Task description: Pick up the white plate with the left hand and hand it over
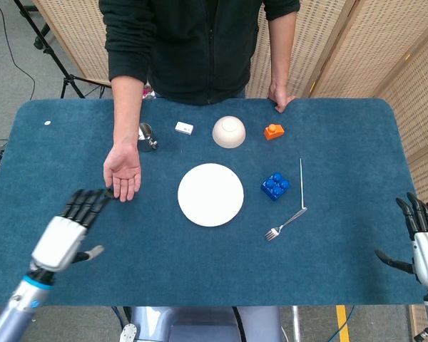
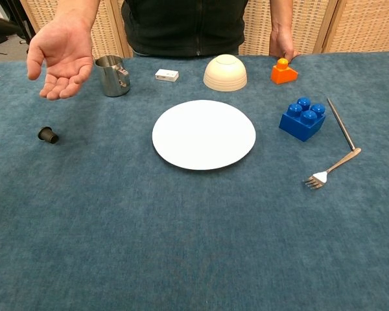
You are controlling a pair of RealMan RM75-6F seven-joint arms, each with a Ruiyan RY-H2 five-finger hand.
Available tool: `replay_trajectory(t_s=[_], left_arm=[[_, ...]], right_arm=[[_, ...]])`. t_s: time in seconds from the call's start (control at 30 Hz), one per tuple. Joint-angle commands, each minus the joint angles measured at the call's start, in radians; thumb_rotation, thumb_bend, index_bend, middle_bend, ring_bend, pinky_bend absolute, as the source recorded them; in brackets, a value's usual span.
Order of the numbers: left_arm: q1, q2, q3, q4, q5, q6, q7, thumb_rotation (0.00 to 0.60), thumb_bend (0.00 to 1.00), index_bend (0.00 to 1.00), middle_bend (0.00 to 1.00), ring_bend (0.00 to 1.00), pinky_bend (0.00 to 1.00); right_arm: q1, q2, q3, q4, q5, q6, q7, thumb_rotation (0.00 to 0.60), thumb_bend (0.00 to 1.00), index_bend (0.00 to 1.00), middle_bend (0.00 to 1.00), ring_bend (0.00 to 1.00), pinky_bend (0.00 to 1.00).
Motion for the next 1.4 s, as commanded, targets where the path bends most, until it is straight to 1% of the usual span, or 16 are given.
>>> replay_trajectory(t_s=[0.03, 0.07, 0.1, 0.13, 0.2, 0.23, 0.33, 0.4, 0.67, 0.97, 1.1, 1.4], left_arm=[[-0.100, -0.078, -0.041, -0.045, -0.014, -0.129, 0.106, 0.600, 0.00, 0.00, 0.00, 0.00, 0.00], [-0.114, -0.090, -0.047, -0.045, -0.023, -0.150, 0.118, 0.600, 0.00, 0.00, 0.00, 0.00, 0.00], [-0.152, -0.124, -0.059, -0.039, -0.045, -0.209, 0.137, 0.600, 0.00, 0.00, 0.00, 0.00, 0.00], [-0.184, -0.164, -0.082, -0.020, -0.093, -0.257, 0.170, 0.600, 0.00, 0.00, 0.00, 0.00, 0.00], [-0.227, -0.232, -0.109, 0.021, -0.168, -0.318, 0.212, 0.600, 0.01, 0.00, 0.00, 0.00, 0.00], [-0.243, -0.256, -0.117, 0.036, -0.204, -0.343, 0.214, 0.600, 0.04, 0.00, 0.00, 0.00, 0.00], [-0.293, -0.324, -0.144, 0.104, -0.295, -0.401, 0.231, 0.600, 0.21, 0.02, 0.00, 0.00, 0.00], [-0.316, -0.365, -0.151, 0.145, -0.333, -0.419, 0.233, 0.600, 0.23, 0.02, 0.00, 0.00, 0.00], [-0.399, -0.506, -0.168, 0.311, -0.400, -0.431, 0.265, 0.600, 0.24, 0.03, 0.00, 0.00, 0.00], [-0.450, -0.597, -0.165, 0.428, -0.427, -0.427, 0.272, 0.600, 0.24, 0.05, 0.00, 0.00, 0.00], [-0.472, -0.649, -0.164, 0.502, -0.427, -0.411, 0.252, 0.600, 0.24, 0.05, 0.00, 0.00, 0.00], [-0.508, -0.720, -0.161, 0.619, -0.433, -0.404, 0.219, 0.600, 0.24, 0.06, 0.00, 0.00, 0.00]], right_arm=[[0.001, 0.000, 0.001, 0.001, 0.002, -0.002, 0.000, 0.600, 0.00, 0.00, 0.00, 0.00, 0.00], [0.001, 0.000, 0.001, 0.002, 0.003, -0.002, 0.001, 0.600, 0.00, 0.00, 0.00, 0.00, 0.00], [0.002, 0.000, 0.002, 0.003, 0.006, -0.004, 0.002, 0.600, 0.00, 0.00, 0.00, 0.00, 0.00], [0.002, 0.000, 0.003, 0.004, 0.008, -0.006, 0.002, 0.600, 0.00, 0.00, 0.00, 0.00, 0.00], [0.004, -0.001, 0.004, 0.006, 0.012, -0.010, 0.004, 0.600, 0.00, 0.00, 0.00, 0.00, 0.00], [0.004, -0.001, 0.005, 0.006, 0.014, -0.011, 0.004, 0.600, 0.00, 0.00, 0.00, 0.00, 0.00], [0.006, -0.002, 0.006, 0.009, 0.019, -0.016, 0.005, 0.600, 0.00, 0.00, 0.00, 0.00, 0.00], [0.007, -0.002, 0.008, 0.011, 0.022, -0.019, 0.006, 0.600, 0.00, 0.00, 0.00, 0.00, 0.00], [0.013, -0.003, 0.012, 0.019, 0.038, -0.035, 0.014, 0.600, 0.00, 0.00, 0.00, 0.00, 0.00], [0.016, -0.003, 0.018, 0.027, 0.055, -0.047, 0.020, 0.600, 0.00, 0.00, 0.00, 0.00, 0.00], [0.020, -0.005, 0.021, 0.031, 0.065, -0.057, 0.021, 0.600, 0.00, 0.00, 0.00, 0.00, 0.00], [0.024, -0.009, 0.021, 0.037, 0.072, -0.067, 0.016, 0.600, 0.00, 0.00, 0.00, 0.00, 0.00]])
